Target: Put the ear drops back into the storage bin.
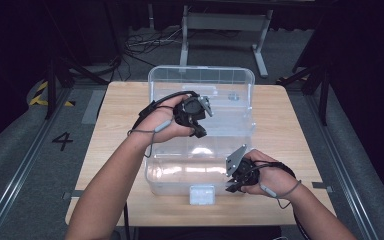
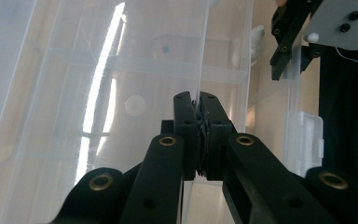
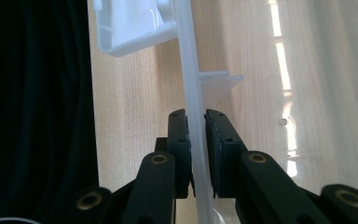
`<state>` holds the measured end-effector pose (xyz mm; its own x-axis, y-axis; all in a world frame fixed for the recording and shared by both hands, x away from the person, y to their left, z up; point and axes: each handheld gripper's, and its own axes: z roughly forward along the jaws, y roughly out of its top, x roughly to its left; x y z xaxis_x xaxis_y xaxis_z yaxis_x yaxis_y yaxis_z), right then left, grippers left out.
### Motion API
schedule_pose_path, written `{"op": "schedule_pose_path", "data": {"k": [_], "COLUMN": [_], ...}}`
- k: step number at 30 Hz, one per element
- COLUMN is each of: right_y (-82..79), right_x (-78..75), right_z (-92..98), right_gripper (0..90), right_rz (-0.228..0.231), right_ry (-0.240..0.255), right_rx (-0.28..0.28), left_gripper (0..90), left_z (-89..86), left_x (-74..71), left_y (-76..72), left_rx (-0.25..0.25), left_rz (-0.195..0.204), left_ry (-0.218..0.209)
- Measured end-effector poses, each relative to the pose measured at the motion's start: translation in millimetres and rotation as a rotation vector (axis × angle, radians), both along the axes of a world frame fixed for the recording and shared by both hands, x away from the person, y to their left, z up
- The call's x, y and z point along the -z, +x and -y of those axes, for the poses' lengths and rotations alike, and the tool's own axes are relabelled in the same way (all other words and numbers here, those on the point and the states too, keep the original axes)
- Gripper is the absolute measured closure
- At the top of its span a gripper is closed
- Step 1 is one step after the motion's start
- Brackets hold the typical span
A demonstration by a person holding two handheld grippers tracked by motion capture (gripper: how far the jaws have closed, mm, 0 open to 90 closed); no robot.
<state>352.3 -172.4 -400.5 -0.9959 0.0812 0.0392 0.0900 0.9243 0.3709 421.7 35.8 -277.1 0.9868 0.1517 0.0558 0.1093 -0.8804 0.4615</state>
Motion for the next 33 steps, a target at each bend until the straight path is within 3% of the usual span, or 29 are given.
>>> {"op": "schedule_pose_path", "data": {"k": [6,19,33], "right_y": [-0.8,-3.7,-8.5], "right_x": [0.5,1.6,0.7], "right_z": [0.8,2.1,2.2], "right_gripper": [81.1,81.0,80.4], "right_rz": [0.011,0.031,0.058], "right_ry": [0.006,-0.006,-0.008], "right_rx": [0.003,0.007,0.022], "left_gripper": [87.5,87.7,87.7], "left_z": [1.2,3.3,4.6], "left_x": [2.3,3.2,6.0], "left_y": [-6.7,-13.3,-18.8], "left_rx": [0.012,0.022,0.031], "left_rz": [-0.025,-0.016,-0.036], "left_ry": [0.002,0.027,0.042]}}
